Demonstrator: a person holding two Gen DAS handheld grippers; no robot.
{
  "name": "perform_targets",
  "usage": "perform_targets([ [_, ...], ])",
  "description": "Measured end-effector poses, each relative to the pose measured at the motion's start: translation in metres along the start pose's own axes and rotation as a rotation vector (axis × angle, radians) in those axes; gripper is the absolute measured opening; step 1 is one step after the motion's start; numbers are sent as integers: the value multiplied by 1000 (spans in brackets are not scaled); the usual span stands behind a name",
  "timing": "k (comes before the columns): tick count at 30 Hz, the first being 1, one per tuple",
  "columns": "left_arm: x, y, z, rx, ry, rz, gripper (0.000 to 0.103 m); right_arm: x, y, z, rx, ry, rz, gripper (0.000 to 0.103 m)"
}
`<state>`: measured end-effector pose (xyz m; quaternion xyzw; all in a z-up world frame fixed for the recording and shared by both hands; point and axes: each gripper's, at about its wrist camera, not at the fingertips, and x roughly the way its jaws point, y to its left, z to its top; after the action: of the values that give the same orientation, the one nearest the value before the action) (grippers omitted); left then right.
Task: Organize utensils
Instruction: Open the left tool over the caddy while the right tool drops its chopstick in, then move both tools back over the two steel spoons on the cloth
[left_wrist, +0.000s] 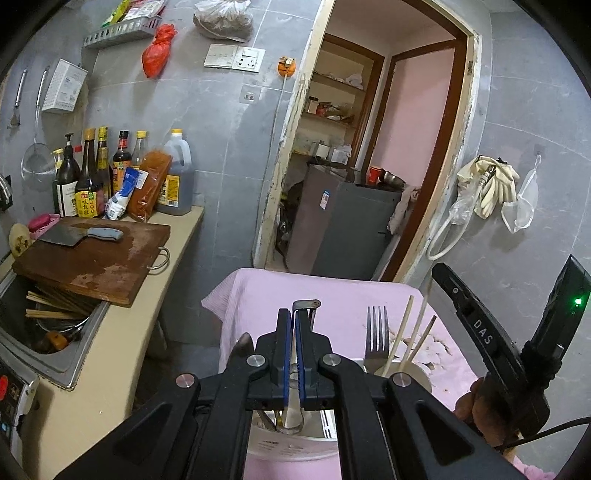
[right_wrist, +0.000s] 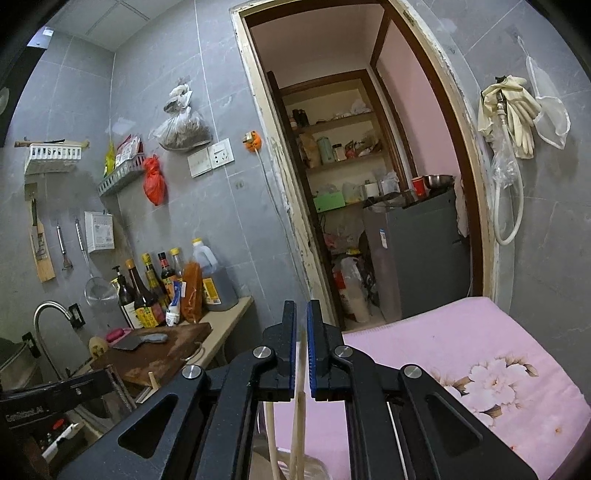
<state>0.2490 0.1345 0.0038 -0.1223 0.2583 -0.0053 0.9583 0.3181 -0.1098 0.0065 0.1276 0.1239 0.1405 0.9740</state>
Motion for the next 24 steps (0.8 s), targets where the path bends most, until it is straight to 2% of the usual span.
perform_targets([
  [1, 0, 0, 0, -3, 6, -7, 7, -1, -1, 1, -1, 7, 4, 9],
  [3, 0, 0, 0, -15, 12, -18, 20, -3, -2, 3, -2, 12, 7, 22],
  [4, -1, 0, 0, -24, 13, -23, 34, -5, -3, 4, -1, 12, 10, 26],
  [5, -2, 0, 0, -33, 11, -24, 47, -7, -3, 4, 0, 9, 11, 29],
  [7, -5, 1, 0, -58, -1, -12, 55, -13, -4, 7, -2, 5, 12, 29],
  [10, -8, -3, 0, -60, -4, 12, 59, -23, -5, 12, -10, -2, 14, 31],
  [12, -10, -6, 0, -53, -12, 19, 64, -33, -9, 16, -14, -14, 10, 43],
  [19, -24, -30, 1, -18, -87, 46, 88, -71, -33, 29, -13, -46, -33, 62],
  [21, -28, -39, -1, -12, -110, 52, 94, -82, -40, 33, -18, -51, -42, 76],
  [23, -30, -49, -4, -12, -134, 57, 101, -95, -49, 36, -21, -49, -39, 84],
  [24, -31, -54, -6, -12, -140, 56, 101, -100, -53, 36, -24, -47, -45, 87],
])
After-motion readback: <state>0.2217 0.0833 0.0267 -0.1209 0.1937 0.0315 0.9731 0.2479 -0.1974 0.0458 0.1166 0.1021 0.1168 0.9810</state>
